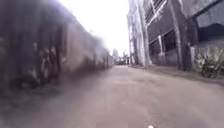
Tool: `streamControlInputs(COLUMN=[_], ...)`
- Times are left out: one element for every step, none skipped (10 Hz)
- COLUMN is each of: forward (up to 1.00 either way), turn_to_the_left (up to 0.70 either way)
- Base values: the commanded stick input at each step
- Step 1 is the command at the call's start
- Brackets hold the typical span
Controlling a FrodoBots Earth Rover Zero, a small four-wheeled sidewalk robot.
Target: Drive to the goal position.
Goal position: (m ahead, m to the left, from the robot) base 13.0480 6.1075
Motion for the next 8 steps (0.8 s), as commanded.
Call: streamControlInputs(forward=[0.50,0.50,0.50,0.50,0.50,0.50,0.50,0.50], turn_to_the_left=[0.00,0.00,0.00,0.00,0.00,0.00,0.00,0.00])
